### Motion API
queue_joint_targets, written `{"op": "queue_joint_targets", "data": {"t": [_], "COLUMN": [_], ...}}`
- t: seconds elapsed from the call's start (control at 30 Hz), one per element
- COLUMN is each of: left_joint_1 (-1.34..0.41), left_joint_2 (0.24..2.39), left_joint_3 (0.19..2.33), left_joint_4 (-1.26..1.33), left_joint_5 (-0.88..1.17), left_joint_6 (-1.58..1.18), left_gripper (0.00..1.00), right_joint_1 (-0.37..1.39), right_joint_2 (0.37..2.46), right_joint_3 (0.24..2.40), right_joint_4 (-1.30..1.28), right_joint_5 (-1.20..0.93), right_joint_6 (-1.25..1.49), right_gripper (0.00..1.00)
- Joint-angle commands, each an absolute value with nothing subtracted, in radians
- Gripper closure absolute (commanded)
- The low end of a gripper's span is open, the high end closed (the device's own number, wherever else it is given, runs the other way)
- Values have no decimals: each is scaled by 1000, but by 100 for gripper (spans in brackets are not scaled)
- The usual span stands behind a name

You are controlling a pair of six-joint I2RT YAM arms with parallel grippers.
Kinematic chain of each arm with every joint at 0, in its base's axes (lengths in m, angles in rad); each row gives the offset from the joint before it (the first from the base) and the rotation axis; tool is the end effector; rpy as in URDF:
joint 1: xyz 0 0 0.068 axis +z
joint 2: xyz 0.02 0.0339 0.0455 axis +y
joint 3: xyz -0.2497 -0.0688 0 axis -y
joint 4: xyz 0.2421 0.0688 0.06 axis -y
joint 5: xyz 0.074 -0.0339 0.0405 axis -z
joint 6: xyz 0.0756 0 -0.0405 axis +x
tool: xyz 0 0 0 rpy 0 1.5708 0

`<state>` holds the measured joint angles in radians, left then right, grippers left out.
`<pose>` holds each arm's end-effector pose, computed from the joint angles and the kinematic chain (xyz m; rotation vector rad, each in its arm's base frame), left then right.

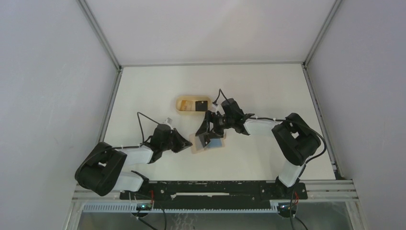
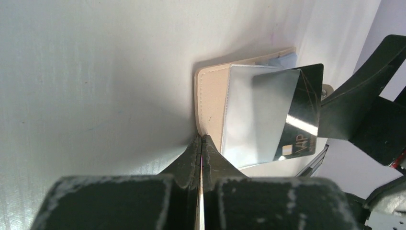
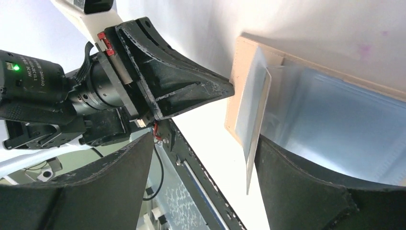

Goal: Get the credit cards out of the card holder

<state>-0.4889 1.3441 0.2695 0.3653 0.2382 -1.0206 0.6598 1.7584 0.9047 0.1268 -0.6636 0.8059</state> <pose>0.2069 -0.1303 0.0764 -0.5210 2.4333 -0.9989 0.2644 0.2640 0.1270 -0.2086 2.5883 1.4278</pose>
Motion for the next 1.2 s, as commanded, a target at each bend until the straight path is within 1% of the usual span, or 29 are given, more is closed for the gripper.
{"op": "queue_joint_targets", "data": {"t": [0.0, 0.1, 0.2, 0.23, 0.27, 0.33, 0.4, 0.43, 0.47, 0.6, 0.7, 0.77, 0.83, 0.93, 1.07, 1.17], "left_joint_1": [-497, -497, -497, -497, -497, -497, -497, -497, -497, -497, -497, -497, -497, -497, -497, -497], "left_joint_2": [1360, 1361, 1356, 1356, 1357, 1359, 1358, 1354, 1352, 1348, 1352, 1355, 1358, 1358, 1346, 1336], "left_joint_3": [305, 303, 298, 297, 296, 294, 290, 289, 288, 285, 286, 287, 289, 290, 285, 280], "left_joint_4": [352, 351, 353, 352, 354, 354, 357, 356, 356, 356, 361, 364, 365, 364, 364, 362], "left_joint_5": [226, 226, 226, 226, 224, 224, 225, 225, 224, 222, 222, 226, 228, 230, 227, 224], "left_joint_6": [-1014, -1014, -1014, -1014, -1014, -1014, -1014, -1014, -1015, -1014, -1015, -1014, -1011, -1006, -1006, -1004], "left_gripper": [100, 100, 100, 100, 100, 100, 100, 100, 100, 100, 100, 100, 100, 100, 100, 100], "right_joint_1": [628, 623, 619, 616, 613, 604, 592, 584, 576, 508, 472, 468, 469, 471, 493, 526], "right_joint_2": [1706, 1711, 1719, 1719, 1720, 1721, 1712, 1699, 1682, 1576, 1500, 1496, 1527, 1627, 1795, 1950], "right_joint_3": [876, 863, 836, 825, 817, 806, 801, 801, 801, 812, 874, 942, 1024, 1176, 1384, 1558], "right_joint_4": [103, 54, 25, 18, 9, -21, -62, -87, -118, -233, -296, -303, -288, -252, -234, -286], "right_joint_5": [-655, -613, -583, -577, -571, -563, -555, -547, -536, -505, -489, -474, -464, -460, -426, -392], "right_joint_6": [743, 699, 663, 656, 648, 627, 603, 587, 567, 510, 487, 486, 499, 556, 608, 604], "right_gripper": [18, 25, 37, 44, 53, 77, 93, 98, 100, 100, 100, 100, 100, 100, 100, 100]}}
